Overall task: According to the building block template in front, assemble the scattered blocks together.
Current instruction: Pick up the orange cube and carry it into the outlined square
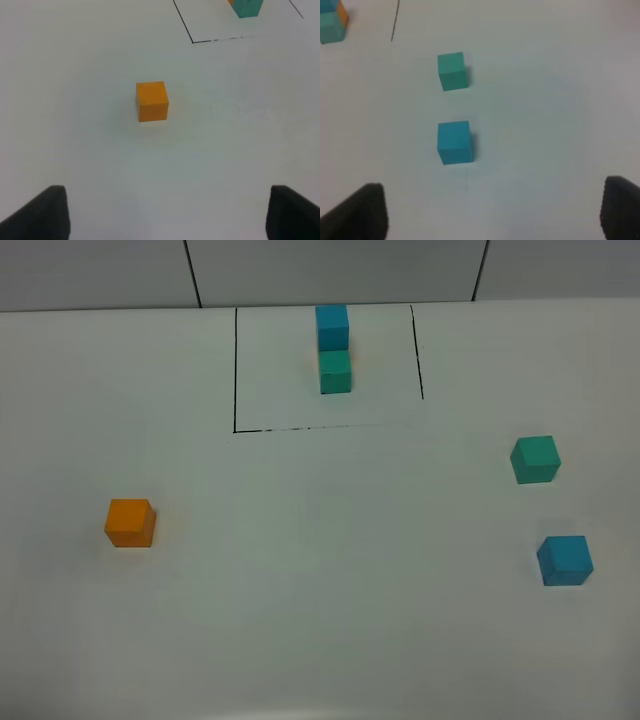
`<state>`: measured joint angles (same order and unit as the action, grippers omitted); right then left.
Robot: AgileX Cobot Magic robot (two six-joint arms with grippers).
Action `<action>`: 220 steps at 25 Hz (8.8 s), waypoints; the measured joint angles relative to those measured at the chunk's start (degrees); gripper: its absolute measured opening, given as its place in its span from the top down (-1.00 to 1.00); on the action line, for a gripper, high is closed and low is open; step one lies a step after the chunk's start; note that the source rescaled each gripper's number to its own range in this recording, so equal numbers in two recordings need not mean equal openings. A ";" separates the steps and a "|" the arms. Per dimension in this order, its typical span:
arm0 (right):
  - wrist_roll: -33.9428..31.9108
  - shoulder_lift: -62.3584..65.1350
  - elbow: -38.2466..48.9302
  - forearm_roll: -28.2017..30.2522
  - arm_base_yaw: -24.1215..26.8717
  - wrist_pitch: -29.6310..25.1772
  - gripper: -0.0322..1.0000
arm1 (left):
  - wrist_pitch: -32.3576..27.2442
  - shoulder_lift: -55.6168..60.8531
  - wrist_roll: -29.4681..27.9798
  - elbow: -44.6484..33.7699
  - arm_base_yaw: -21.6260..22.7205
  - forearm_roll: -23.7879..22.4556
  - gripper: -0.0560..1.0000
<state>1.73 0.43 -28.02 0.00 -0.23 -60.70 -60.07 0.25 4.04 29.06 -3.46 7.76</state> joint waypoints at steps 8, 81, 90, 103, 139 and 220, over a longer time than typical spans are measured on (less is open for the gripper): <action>0.00 0.00 0.00 0.00 0.00 0.00 -0.50 | 0.00 0.00 0.00 0.00 0.00 0.00 -0.58; 0.04 0.00 0.00 -0.63 0.00 0.00 -0.50 | 21.08 -80.92 -4.62 27.96 -8.99 -3.00 -0.92; 0.04 0.00 0.00 -0.83 0.00 0.00 -0.50 | 23.08 -98.23 -17.52 31.63 -16.82 -11.84 -0.90; 0.04 0.00 0.00 -1.14 0.00 0.00 -0.50 | 16.41 -101.76 -17.99 34.69 -13.53 -13.07 -0.89; 0.00 0.00 0.00 -1.50 0.00 0.00 -0.50 | 32.31 -105.07 -16.53 25.00 -10.31 -10.41 0.40; 0.01 0.00 0.00 -1.99 0.00 0.00 -0.50 | 4.88 -136.51 41.17 82.66 -33.98 -7.76 0.89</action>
<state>1.74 0.43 -28.02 -1.99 -0.23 -60.70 -55.19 -136.26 45.21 111.72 -37.44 0.00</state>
